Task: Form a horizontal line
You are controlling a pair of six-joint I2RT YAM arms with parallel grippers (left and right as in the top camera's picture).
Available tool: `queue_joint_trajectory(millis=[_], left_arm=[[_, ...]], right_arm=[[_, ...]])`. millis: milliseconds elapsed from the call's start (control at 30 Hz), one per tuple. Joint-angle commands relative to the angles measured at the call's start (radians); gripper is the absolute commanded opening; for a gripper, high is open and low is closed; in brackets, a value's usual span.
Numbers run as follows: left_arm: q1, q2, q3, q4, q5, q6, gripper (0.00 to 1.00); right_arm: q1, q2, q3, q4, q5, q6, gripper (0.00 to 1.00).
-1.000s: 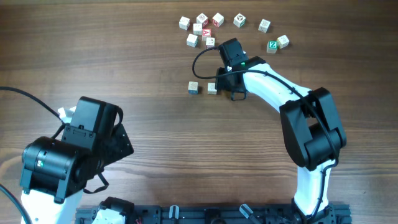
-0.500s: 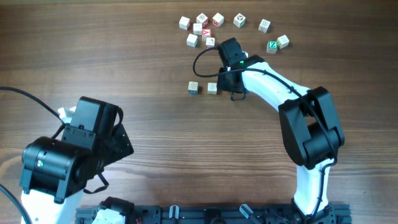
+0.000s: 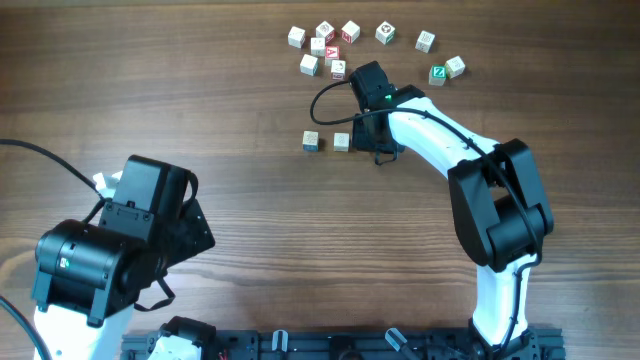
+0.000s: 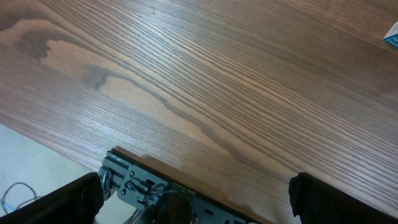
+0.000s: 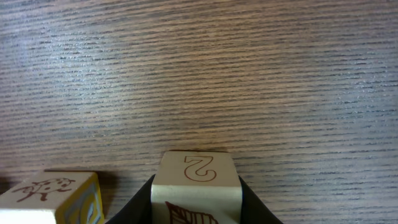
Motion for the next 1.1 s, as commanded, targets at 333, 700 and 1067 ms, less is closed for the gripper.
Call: queue_joint_trajectory(millis=[333,700,1067], left_arm=[[0.005,-0.003,-0.003,-0.001,-0.016,-0.018,1.00],[0.005,-0.003,-0.003,-0.001,-0.016,-0.017,1.00],[0.005,-0.003,-0.003,0.000,-0.016,-0.018,1.00]], right_arm=[[0.042,0.047,-0.018,-0.012,-0.021,0.003,0.35],[0.042,0.047,-0.018,0.005,0.009,0.000,0.66],[0.041,-0.015,0.010,-0.028,0.010,-0.028,0.70]])
